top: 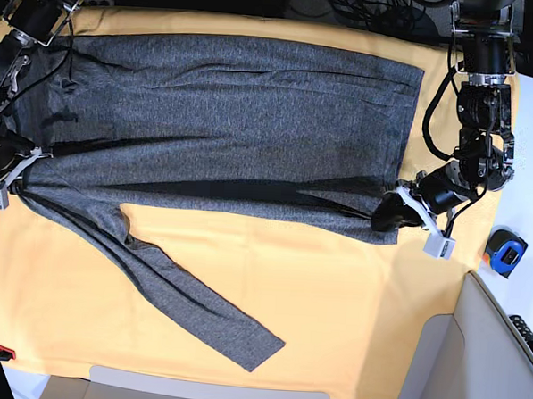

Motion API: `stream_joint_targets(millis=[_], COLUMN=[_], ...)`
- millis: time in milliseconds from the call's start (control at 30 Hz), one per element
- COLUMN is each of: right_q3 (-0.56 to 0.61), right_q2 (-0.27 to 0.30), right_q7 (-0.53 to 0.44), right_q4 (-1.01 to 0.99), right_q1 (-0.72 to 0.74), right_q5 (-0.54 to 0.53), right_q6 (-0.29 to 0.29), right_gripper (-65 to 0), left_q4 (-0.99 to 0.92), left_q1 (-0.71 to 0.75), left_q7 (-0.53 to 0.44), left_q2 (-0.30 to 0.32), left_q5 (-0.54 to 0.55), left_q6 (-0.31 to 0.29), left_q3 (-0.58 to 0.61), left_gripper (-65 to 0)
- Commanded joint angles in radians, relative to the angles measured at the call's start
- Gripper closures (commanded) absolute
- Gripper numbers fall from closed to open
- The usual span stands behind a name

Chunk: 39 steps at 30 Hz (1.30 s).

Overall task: Fold the T-shirt properly
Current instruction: 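Lift the hem edge and fold it onto the collar edge with both grippers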

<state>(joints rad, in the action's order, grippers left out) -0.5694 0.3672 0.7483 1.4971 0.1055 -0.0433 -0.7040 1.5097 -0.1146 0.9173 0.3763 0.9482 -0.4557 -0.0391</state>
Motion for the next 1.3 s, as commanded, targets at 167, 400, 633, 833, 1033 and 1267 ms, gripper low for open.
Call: stream_joint_targets(millis=[167, 400, 633, 833, 1033, 1267], right_q3=[-0.067, -0.097, -0.097, -0.099, -0.099, -0.099], right_q2=[0.025, 0.022, 0.0, -0.033, -0.05, -0.056], right_q7=[-0.02, -0.02, -0.019, -0.019, -0.019, -0.019], right_q4=[0.049, 0.101, 0.129, 0.127, 0.121, 0.121], right_q1=[-0.056, -0.155, -0.238, -0.278, -0.298, -0.3], right_q5=[-0.005, -0.005, -0.005, -0.005, -0.002, 0.0], right_q6=[0.006, 0.006, 0.006, 0.006, 0.006, 0.006], right_gripper=[0.0, 0.0, 0.0, 0.0, 0.0, 0.0], left_q4=[0.111, 0.128, 0.128, 0.128, 0.128, 0.13], left_q1=[0.077, 0.158, 0.224, 0.273, 0.323, 0.359], left_q7=[0.015, 0.027, 0.026, 0.026, 0.027, 0.027], left_q2=[0.014, 0.014, 0.014, 0.014, 0.014, 0.014], left_q5=[0.009, 0.009, 0.009, 0.007, 0.007, 0.007], left_q6=[-0.002, -0.002, -0.002, -0.002, -0.002, -0.002], left_q3=[-0.069, -0.107, -0.147, -0.153, -0.153, -0.153], left_gripper=[0.0, 0.0, 0.0, 0.0, 0.0, 0.0])
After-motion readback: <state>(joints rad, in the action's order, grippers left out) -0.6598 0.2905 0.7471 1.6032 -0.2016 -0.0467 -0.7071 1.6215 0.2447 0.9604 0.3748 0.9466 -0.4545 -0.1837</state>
